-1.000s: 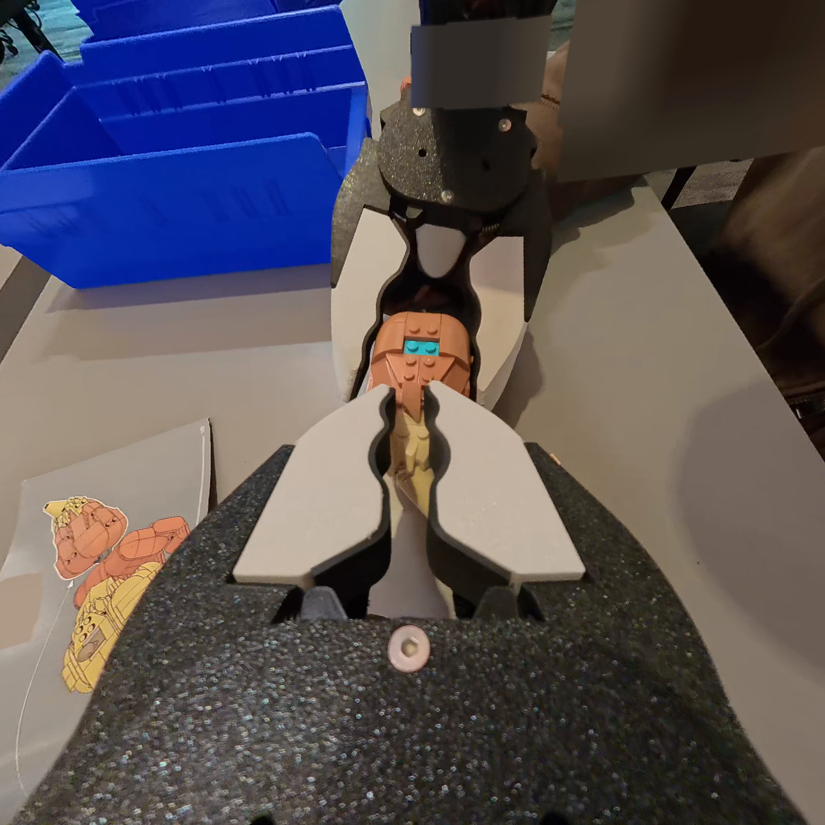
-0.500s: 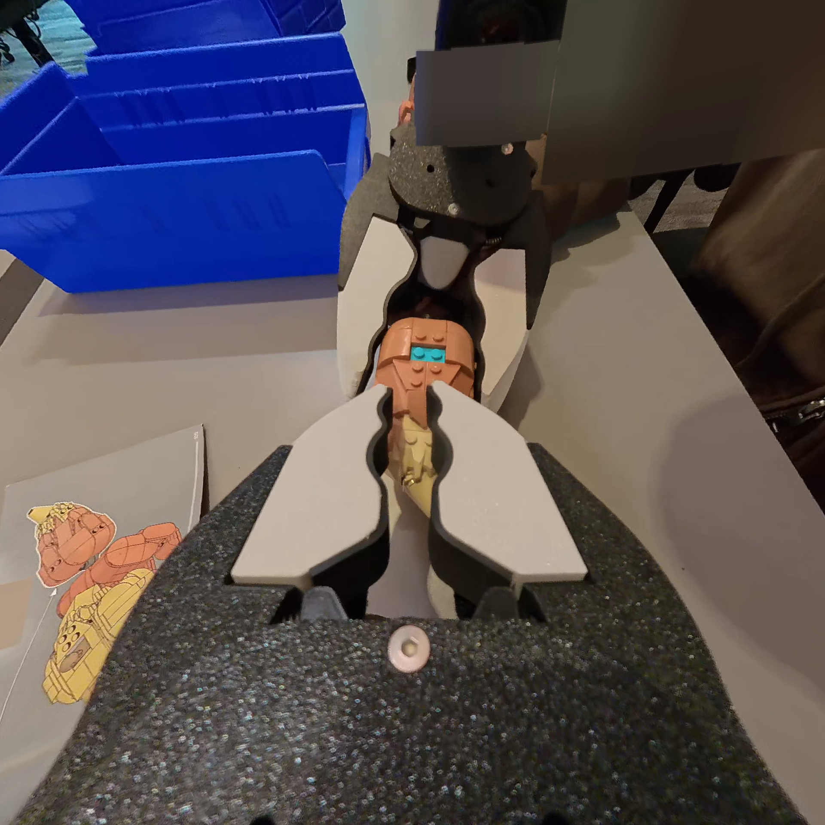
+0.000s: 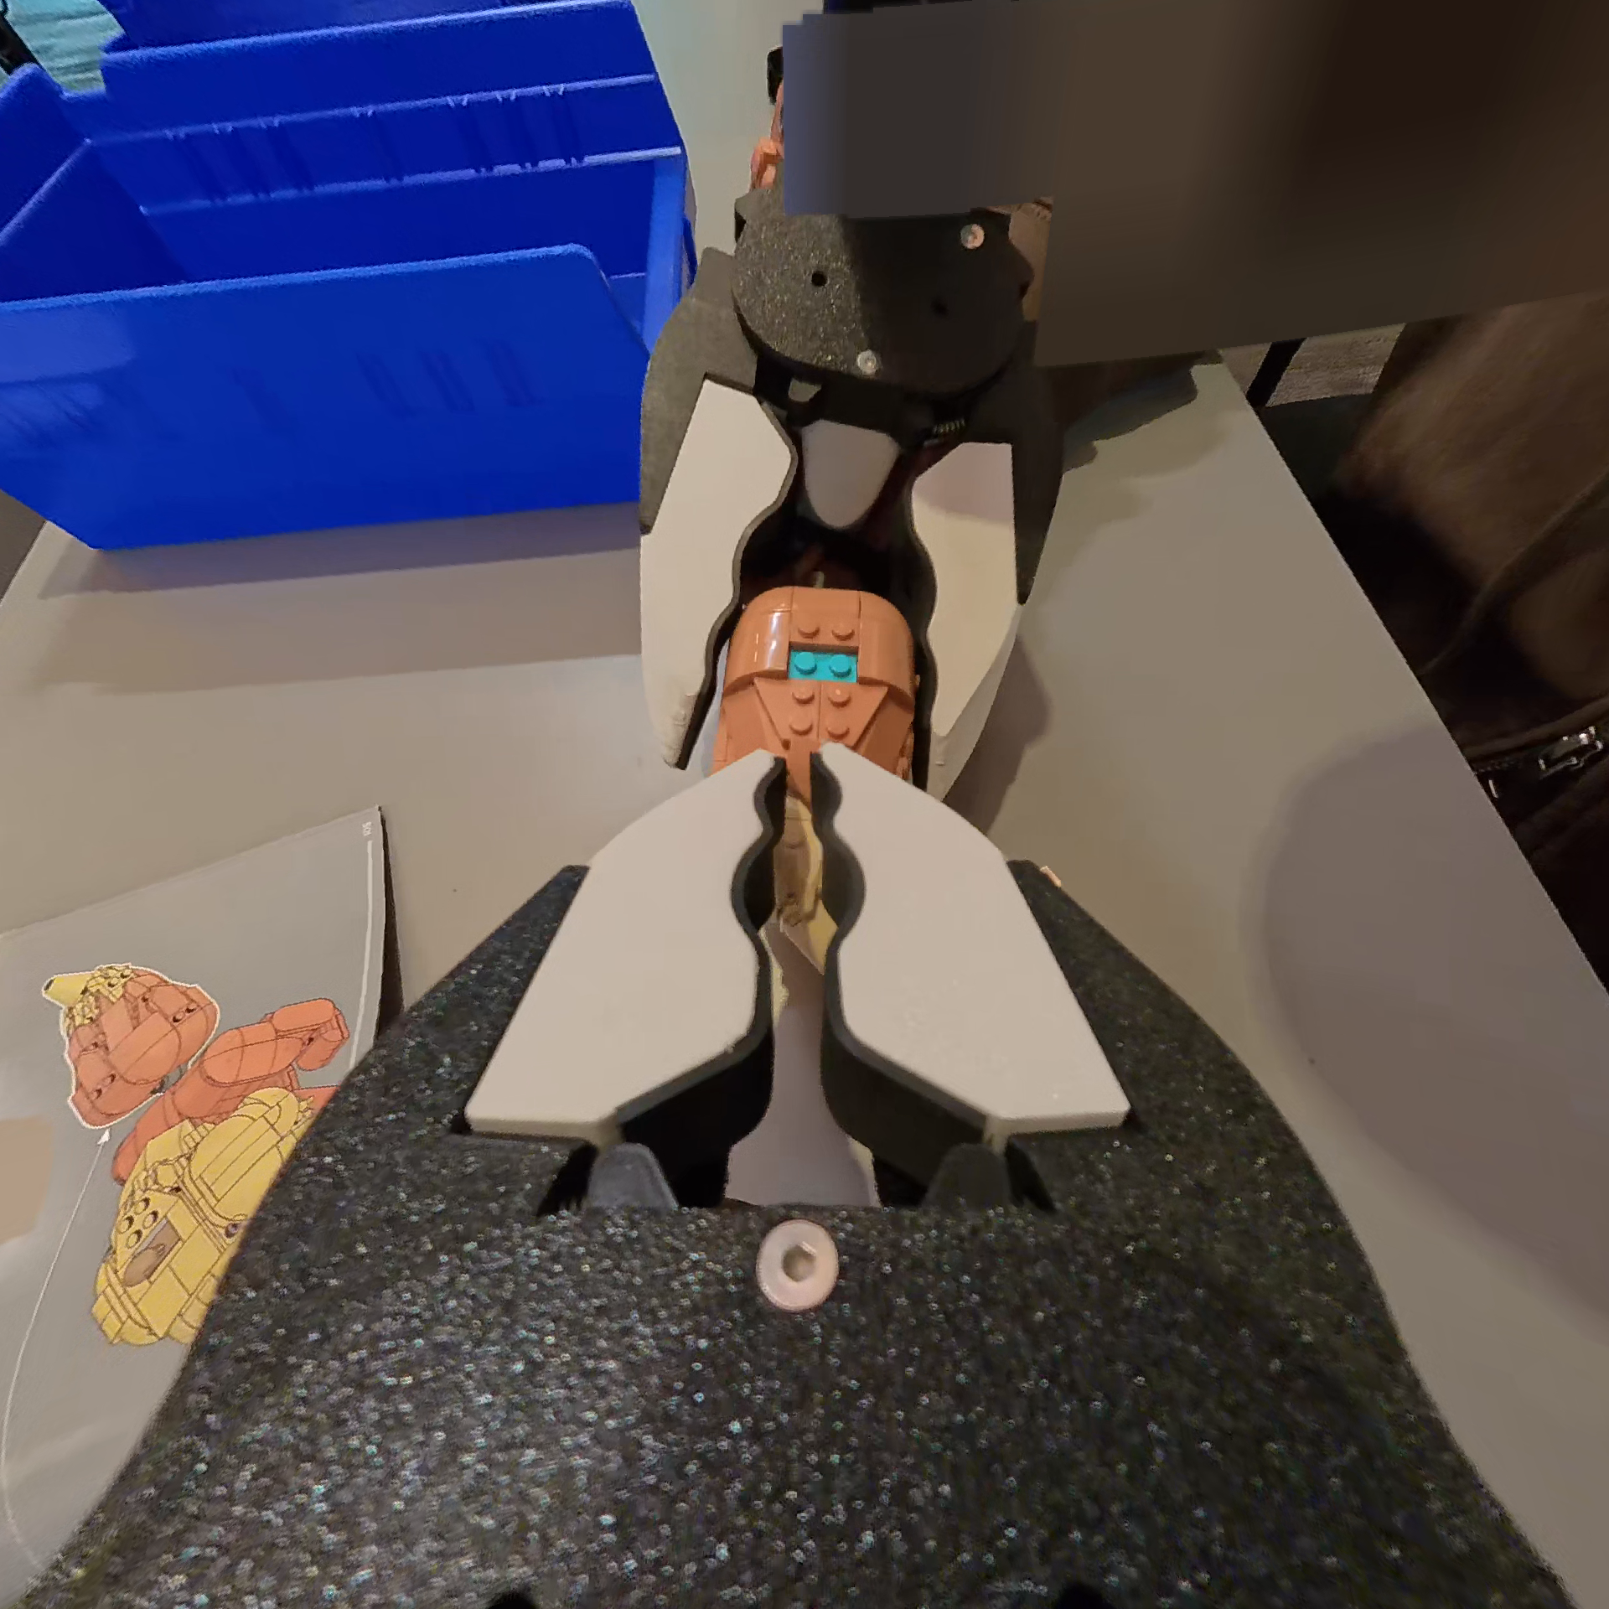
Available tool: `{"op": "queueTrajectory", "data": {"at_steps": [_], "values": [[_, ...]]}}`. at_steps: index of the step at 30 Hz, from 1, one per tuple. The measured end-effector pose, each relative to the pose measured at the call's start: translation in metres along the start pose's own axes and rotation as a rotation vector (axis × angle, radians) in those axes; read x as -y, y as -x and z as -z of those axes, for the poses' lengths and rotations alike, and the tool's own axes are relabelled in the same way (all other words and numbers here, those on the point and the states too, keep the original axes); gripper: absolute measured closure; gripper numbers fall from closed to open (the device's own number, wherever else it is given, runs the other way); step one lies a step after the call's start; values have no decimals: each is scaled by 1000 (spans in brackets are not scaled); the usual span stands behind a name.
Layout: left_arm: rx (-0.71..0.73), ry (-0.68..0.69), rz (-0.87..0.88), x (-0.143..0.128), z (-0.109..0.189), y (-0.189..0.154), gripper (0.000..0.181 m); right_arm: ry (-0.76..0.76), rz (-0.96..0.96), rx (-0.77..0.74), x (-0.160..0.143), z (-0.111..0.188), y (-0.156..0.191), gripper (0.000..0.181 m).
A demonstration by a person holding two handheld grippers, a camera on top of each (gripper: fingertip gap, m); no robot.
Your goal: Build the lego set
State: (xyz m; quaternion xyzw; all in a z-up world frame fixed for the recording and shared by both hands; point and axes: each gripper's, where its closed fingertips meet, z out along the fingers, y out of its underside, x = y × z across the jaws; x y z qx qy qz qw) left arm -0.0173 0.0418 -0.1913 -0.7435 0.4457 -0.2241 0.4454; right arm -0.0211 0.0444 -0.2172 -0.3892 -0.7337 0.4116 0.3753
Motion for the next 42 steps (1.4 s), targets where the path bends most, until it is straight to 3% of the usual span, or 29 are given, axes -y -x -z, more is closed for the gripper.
{"op": "queueTrajectory", "data": {"at_steps": [11,17,21,28,32,36,42], "values": [[10,-42,32,5,3,3,168,-1,-8,5,0,1,0,121],[-6,-67,99,-14,10,6,126,-30,-18,-2,3,4,-3,121],[-25,-86,196,-32,5,12,115,-55,-35,-5,5,6,-5,121],[-130,-64,193,-31,-21,-9,114,-100,-69,-10,10,10,-10,121],[-68,-103,158,-20,-30,-5,118,-137,-92,1,15,13,-10,121],[-28,-170,153,-11,-27,1,133,-151,-96,14,18,14,-8,121],[-14,-165,136,-12,-28,1,134,-111,-81,22,14,14,-6,121]]}}
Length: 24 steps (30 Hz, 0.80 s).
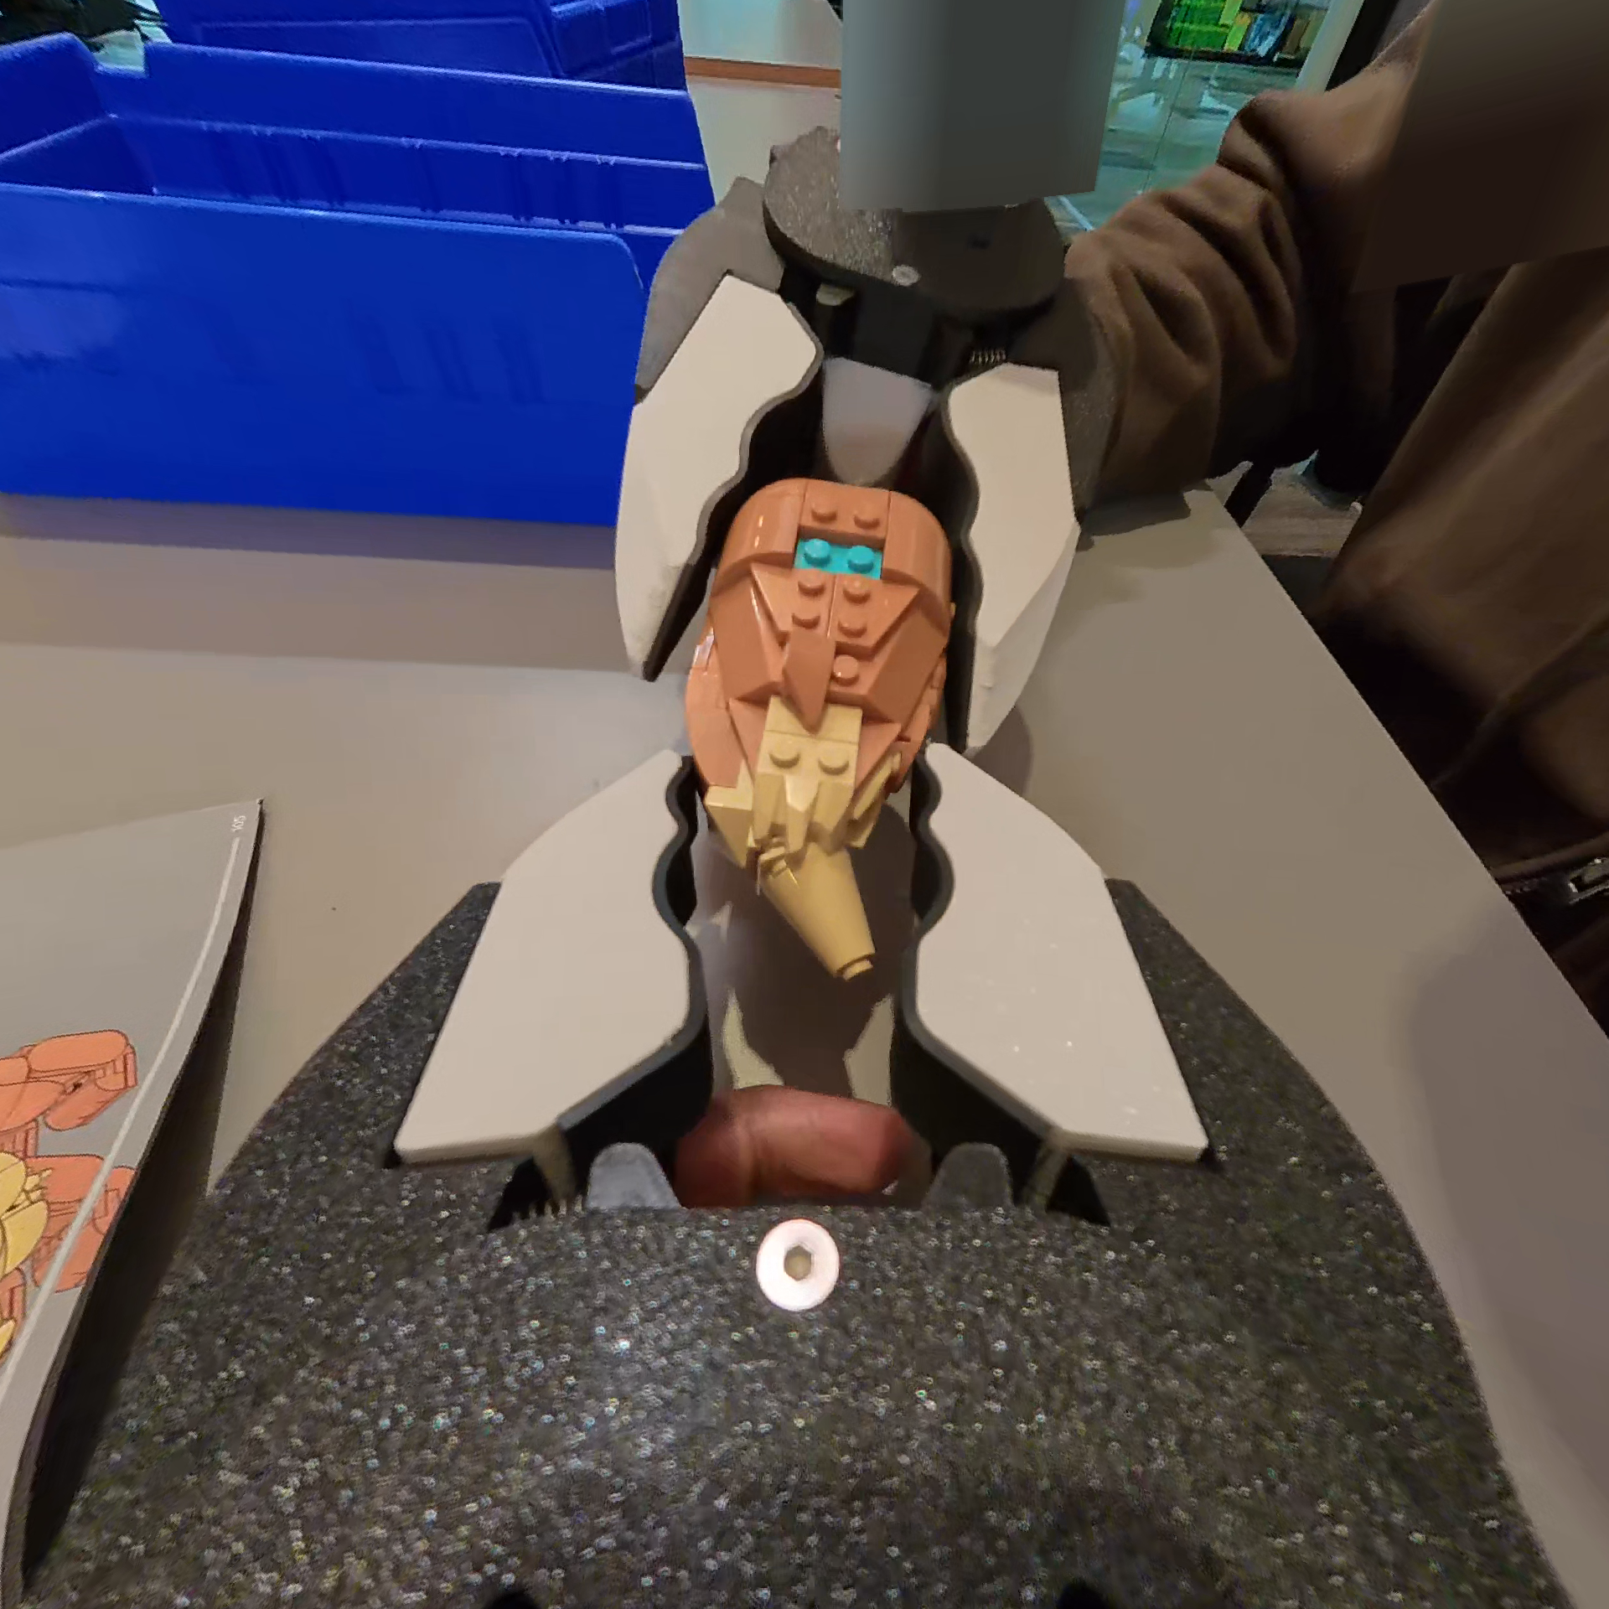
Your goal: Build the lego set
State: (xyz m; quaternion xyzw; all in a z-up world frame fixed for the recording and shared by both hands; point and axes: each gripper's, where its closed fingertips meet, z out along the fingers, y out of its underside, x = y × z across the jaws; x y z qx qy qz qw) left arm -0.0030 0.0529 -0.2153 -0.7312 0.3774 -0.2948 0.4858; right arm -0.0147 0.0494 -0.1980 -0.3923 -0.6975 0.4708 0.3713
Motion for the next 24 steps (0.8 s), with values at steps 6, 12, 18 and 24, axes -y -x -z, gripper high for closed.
{"op": "queueTrajectory", "data": {"at_steps": [6,12,18,24], "values": [[-3,24,-18,-3,-2,-2,134,109,-21,1,-7,1,3,120],[-23,15,24,-1,-6,-6,135,267,-24,-12,-25,1,6,110],[-42,55,13,-5,-10,-11,136,353,-58,7,-37,-4,14,118],[-47,51,26,-4,-10,-10,136,438,-108,24,-51,-2,17,113]]}}
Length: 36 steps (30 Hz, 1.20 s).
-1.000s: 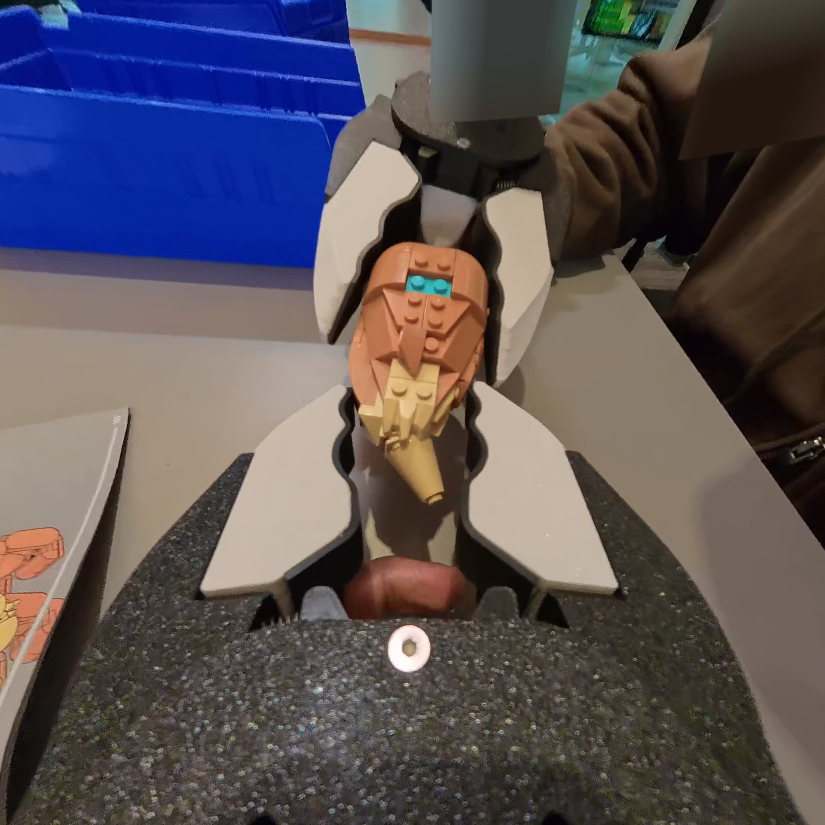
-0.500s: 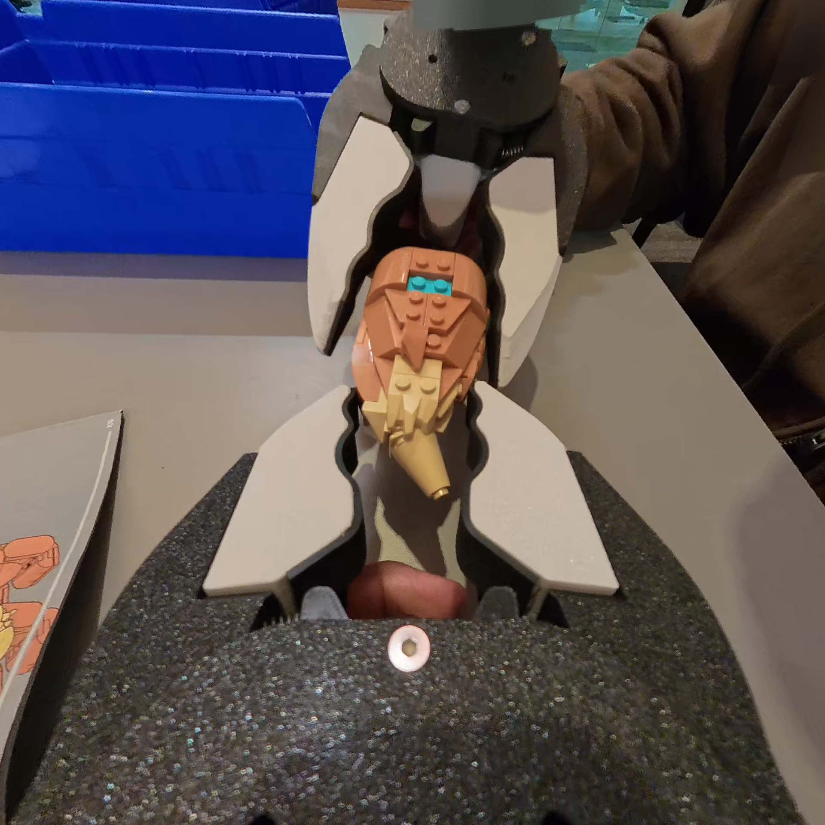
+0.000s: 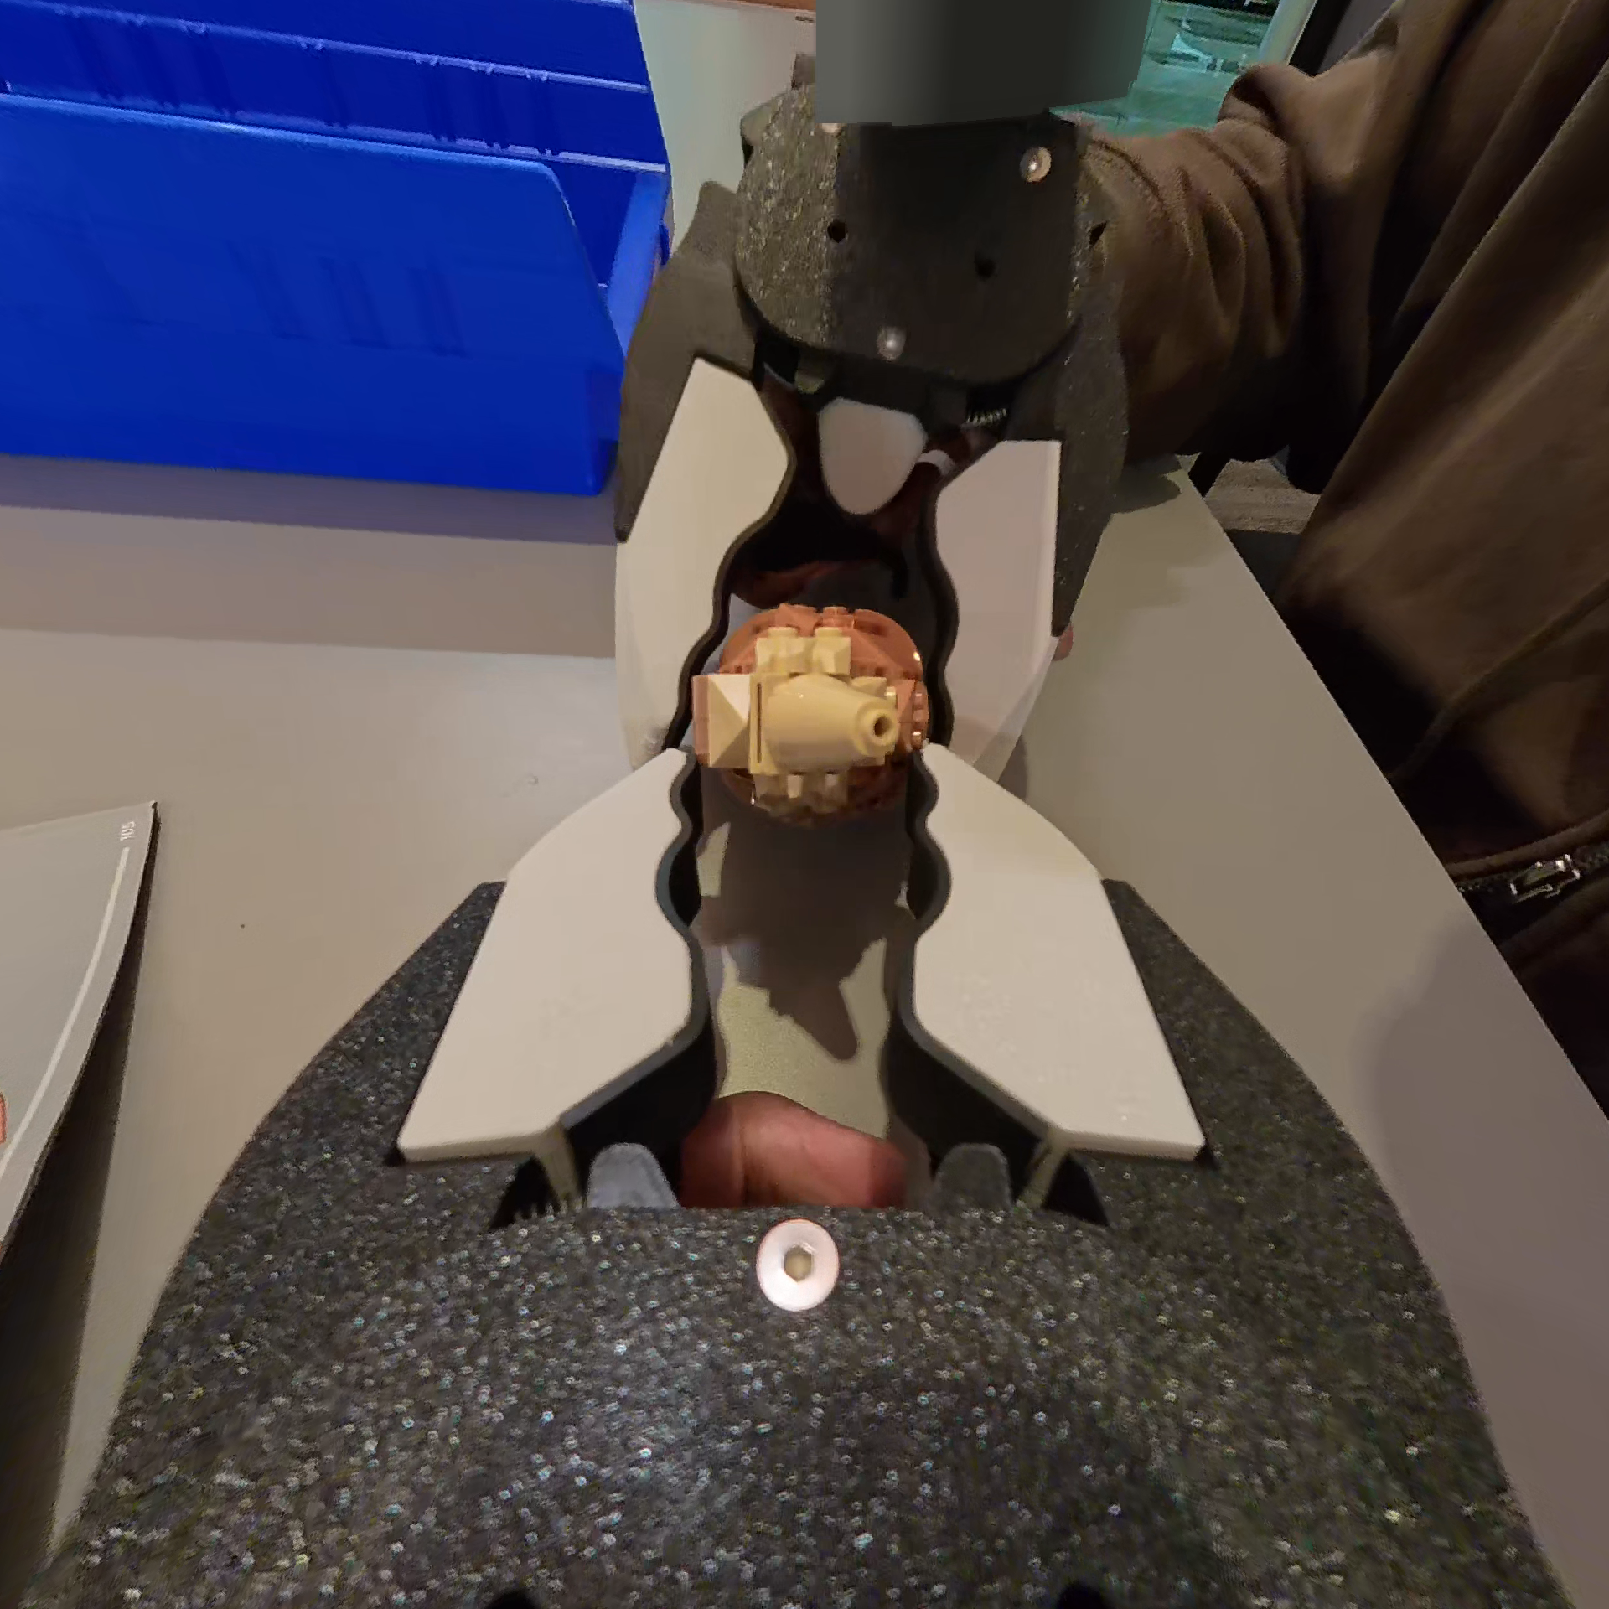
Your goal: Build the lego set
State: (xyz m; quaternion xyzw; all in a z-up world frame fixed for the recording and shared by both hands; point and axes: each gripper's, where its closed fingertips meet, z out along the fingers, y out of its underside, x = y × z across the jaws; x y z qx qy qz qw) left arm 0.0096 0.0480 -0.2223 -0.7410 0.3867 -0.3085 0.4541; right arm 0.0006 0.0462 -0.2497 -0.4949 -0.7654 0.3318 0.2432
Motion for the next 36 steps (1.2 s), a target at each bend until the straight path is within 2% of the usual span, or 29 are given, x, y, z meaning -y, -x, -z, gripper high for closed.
{"op": "queueTrajectory", "data": {"at_steps": [5,9,14,18,22,24,26,32,36], "values": [[4,13,-2,-1,-1,0,136,55,-1,17,-10,-6,2,113],[-8,13,4,-2,0,-1,136,38,15,35,-7,-3,3,114],[-39,26,35,-5,2,-6,132,53,100,-36,-8,-6,2,115],[-116,-3,183,-1,6,-13,120,32,114,-93,-5,-8,-1,115],[-86,-109,507,13,9,0,112,-9,62,-156,1,-4,-8,115],[-63,-168,689,16,9,7,111,-10,25,-185,2,-4,-11,115],[-10,-202,789,16,6,12,110,-1,-18,-215,1,-4,-15,115],[276,-284,873,18,13,35,109,18,-93,-322,2,-2,-29,115],[361,-333,866,22,13,36,112,18,-116,-358,3,-5,-31,115]]}}
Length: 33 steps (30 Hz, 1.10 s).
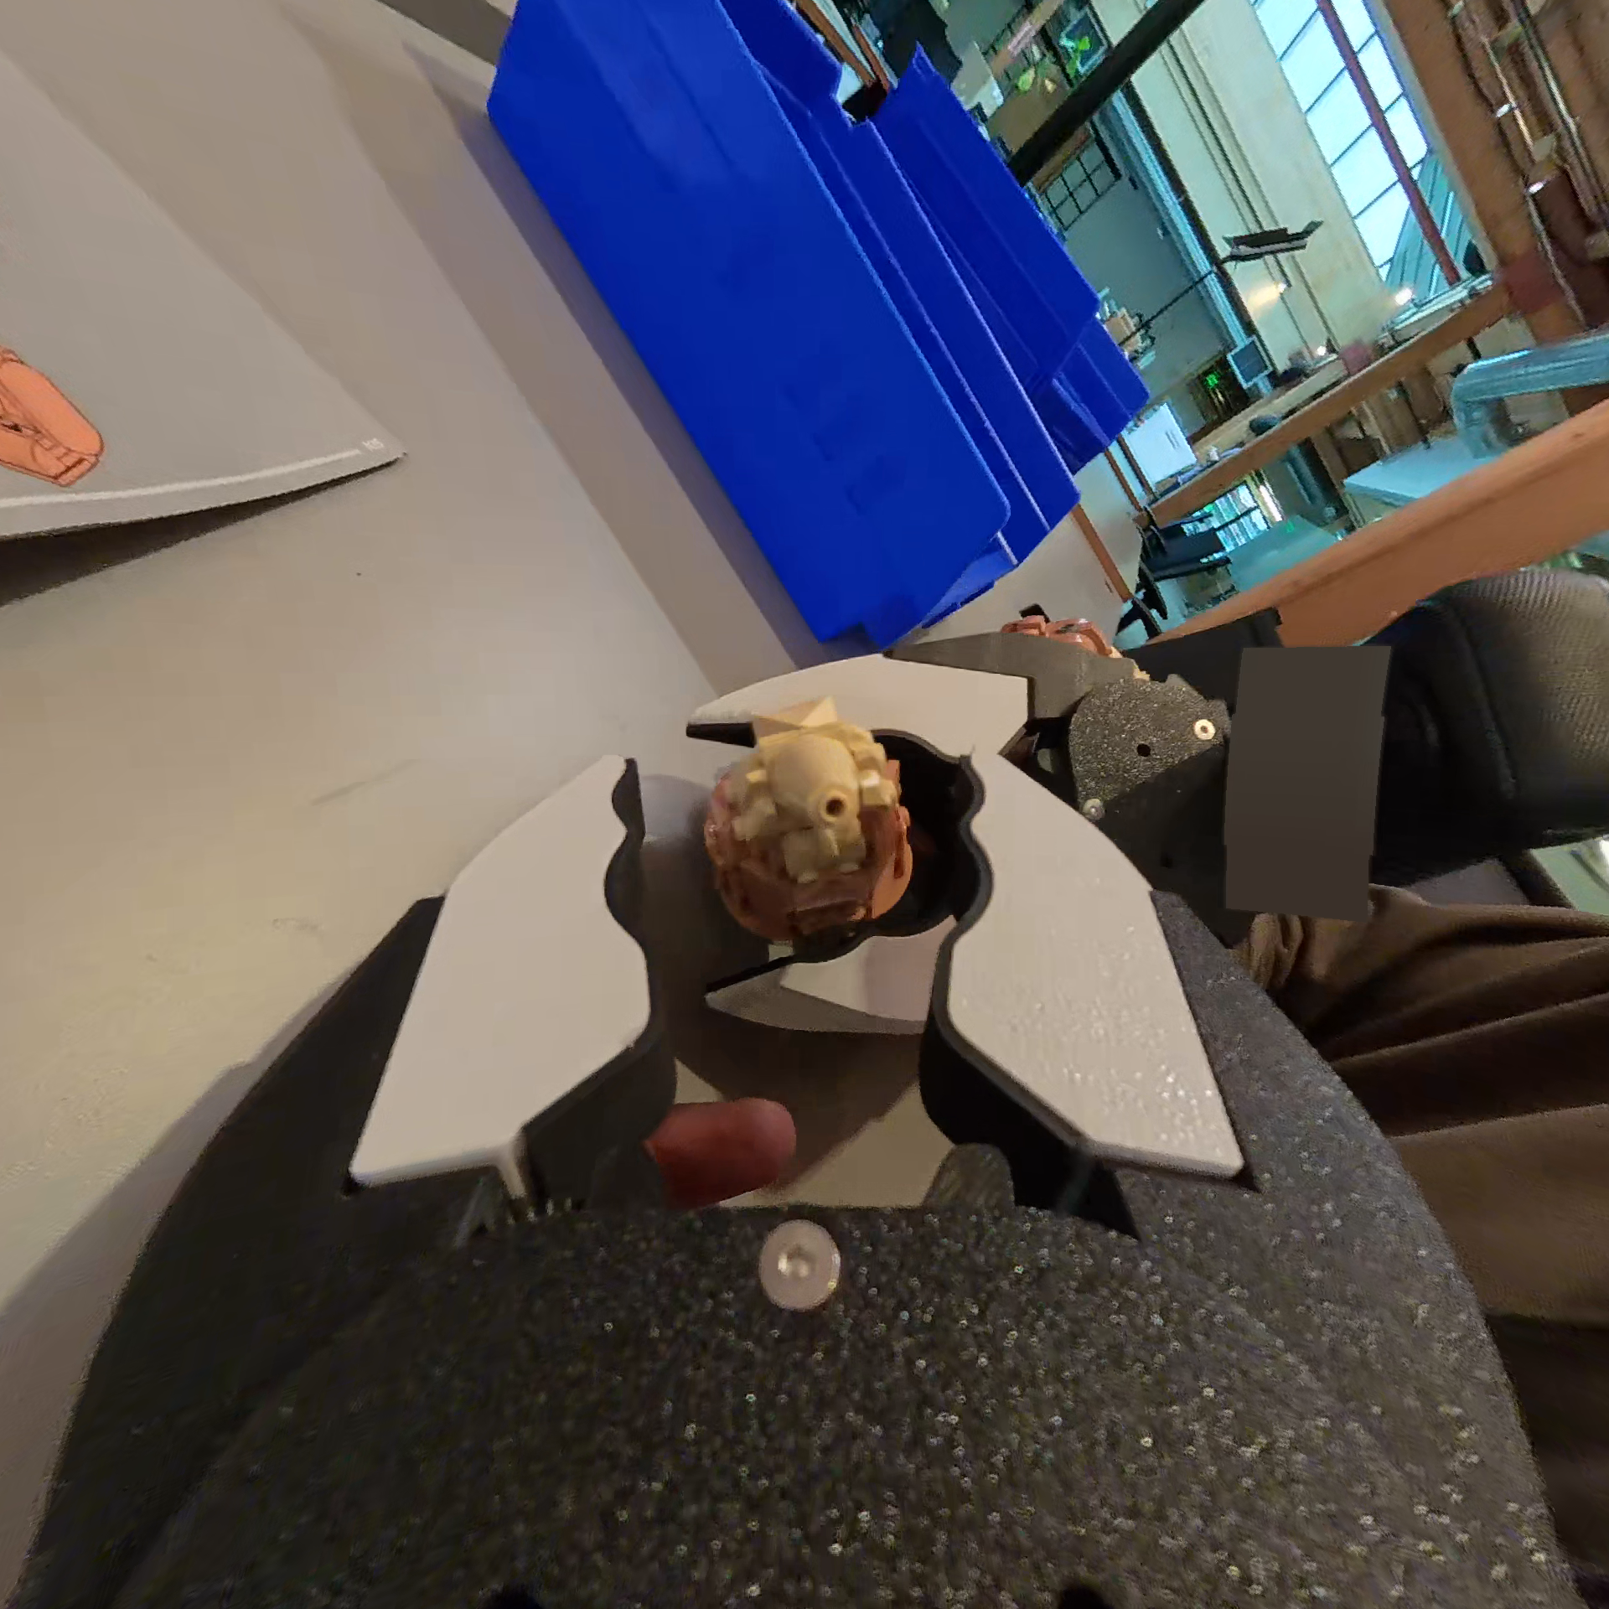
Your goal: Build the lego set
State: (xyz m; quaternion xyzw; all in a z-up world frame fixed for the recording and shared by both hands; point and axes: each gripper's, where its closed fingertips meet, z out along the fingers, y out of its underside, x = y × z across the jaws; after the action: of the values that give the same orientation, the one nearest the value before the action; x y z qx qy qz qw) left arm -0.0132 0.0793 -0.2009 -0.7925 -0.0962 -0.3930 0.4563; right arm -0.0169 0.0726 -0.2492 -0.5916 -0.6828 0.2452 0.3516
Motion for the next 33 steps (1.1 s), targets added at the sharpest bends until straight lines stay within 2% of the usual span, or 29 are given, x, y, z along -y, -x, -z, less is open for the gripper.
{"op": "queueTrajectory", "data": {"at_steps": [6,13,18,22,33], "values": [[85,-62,-60,3,3,6,118,-10,-7,-31,0,0,-6,115],[99,-34,-59,-4,-3,10,119,-18,-2,-57,1,-2,-9,115],[90,-36,-49,-5,-5,7,123,-29,23,-69,3,-2,-7,115],[73,-58,-37,-3,-4,6,136,-47,59,-107,7,0,-9,116],[24,-82,55,-4,-4,7,136,-64,114,-146,9,1,-8,116]]}}
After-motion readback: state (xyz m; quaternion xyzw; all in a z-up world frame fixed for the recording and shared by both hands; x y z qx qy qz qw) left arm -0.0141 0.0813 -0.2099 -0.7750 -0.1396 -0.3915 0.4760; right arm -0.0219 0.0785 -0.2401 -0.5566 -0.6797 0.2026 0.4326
